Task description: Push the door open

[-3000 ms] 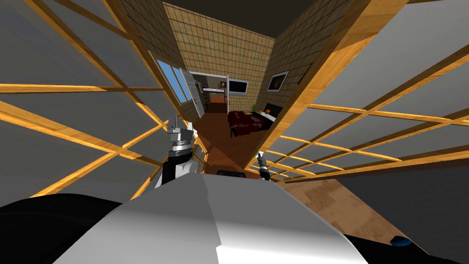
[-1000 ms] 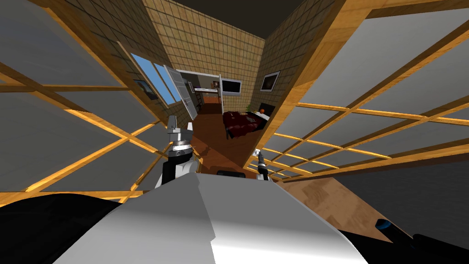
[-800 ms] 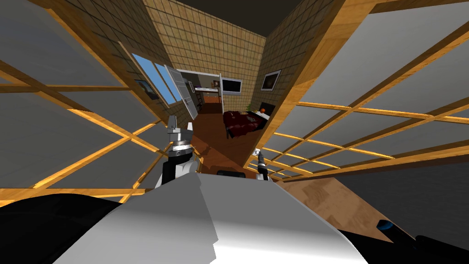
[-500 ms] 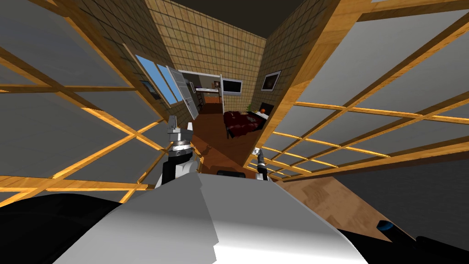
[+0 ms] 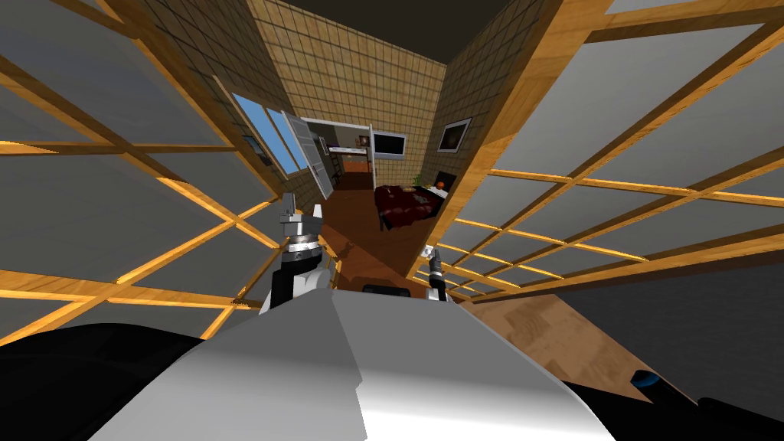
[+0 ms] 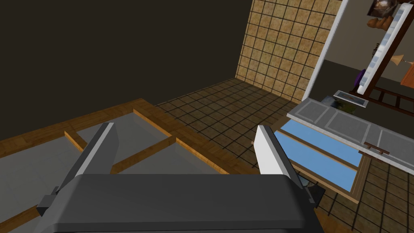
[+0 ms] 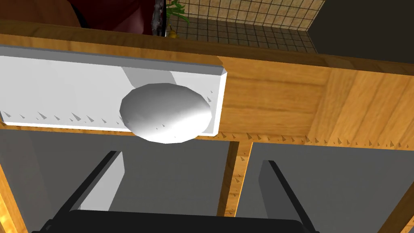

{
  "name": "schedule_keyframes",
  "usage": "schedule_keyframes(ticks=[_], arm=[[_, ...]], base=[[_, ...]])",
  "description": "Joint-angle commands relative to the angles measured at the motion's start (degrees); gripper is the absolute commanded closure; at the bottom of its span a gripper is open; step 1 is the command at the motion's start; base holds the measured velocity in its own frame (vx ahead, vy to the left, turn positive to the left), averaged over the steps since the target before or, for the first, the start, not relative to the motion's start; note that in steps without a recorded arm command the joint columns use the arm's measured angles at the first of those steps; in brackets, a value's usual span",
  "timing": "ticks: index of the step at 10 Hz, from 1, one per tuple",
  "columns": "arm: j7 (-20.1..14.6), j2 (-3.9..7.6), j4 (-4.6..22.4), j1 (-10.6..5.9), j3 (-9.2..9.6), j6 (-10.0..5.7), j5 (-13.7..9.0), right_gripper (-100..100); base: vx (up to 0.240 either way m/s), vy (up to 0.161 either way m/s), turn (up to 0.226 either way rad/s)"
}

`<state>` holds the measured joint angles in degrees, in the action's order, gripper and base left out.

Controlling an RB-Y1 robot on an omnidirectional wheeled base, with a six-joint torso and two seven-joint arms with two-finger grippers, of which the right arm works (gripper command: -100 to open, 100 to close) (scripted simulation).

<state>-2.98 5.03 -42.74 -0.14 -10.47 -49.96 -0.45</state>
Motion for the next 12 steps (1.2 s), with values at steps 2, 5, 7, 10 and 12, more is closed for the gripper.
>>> schedule_keyframes(ticks=[2,5,7,10,12], arm=[[-4.4,-0.14,0.5,-0.56,1.06,-0.19,-2.4,-100],[-8.8,-0.33,1.1,-1.13,2.14,-0.36,-4.8,-100],[-11.8,-0.44,1.3,-1.42,2.69,-0.45,-6.0,-100],[-15.9,-0.71,1.9,-2.03,3.84,-0.63,-8.6,-100],[-18.9,-0.87,2.2,-2.34,4.42,-0.72,-9.9,-100]], base=[[-0.042,-0.015,0.030],[-0.048,-0.012,0.028],[-0.043,-0.012,0.019],[-0.041,-0.010,0.030],[-0.044,-0.014,0.014]])
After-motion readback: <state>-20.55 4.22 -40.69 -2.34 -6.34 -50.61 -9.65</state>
